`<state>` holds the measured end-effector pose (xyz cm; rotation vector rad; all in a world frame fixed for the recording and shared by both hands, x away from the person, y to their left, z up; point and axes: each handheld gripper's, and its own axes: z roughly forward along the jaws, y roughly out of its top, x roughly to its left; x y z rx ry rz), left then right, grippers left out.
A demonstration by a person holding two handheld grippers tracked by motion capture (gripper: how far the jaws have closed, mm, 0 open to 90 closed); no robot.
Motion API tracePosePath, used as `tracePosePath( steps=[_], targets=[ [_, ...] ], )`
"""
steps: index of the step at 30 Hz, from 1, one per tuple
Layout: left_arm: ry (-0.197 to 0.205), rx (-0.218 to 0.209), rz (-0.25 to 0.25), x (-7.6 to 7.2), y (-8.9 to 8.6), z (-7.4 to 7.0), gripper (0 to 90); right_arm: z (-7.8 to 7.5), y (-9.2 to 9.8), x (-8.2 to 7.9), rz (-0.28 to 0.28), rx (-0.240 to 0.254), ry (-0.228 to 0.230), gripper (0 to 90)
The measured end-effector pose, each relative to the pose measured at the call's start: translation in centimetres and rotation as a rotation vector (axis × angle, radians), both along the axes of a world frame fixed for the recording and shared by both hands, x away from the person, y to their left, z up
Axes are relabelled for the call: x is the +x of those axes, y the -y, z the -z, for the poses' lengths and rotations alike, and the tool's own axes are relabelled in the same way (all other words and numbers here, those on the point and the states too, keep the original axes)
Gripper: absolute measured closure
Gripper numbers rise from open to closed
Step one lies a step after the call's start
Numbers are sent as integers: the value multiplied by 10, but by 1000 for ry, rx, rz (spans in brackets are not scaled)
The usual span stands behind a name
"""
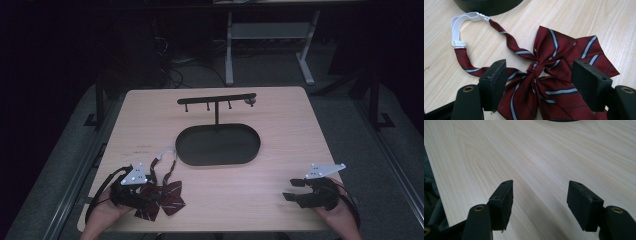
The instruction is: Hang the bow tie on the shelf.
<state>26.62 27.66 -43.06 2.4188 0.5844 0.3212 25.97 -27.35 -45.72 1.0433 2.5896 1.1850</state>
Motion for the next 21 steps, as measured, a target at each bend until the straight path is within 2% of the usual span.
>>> tracePosePath(
  steps=[5,10,13,18,21],
  targets=[
    [-1,8,0,0,-1,1,292,-1,0,0,1,3,-3,374],
    [-3,-4,1,0,-1,-1,296,0,-1,0,-2,-4,-1,374],
    [6,4,6,2,-2,-5,297,-1,-1,-2,6,-5,8,373],
    [19,-17,-8,10,-6,-17,304,-2,-2,-3,11,-1,5,373],
    [28,-13,-15,16,-8,-21,319,-3,-3,-4,6,-3,7,373]
  ],
)
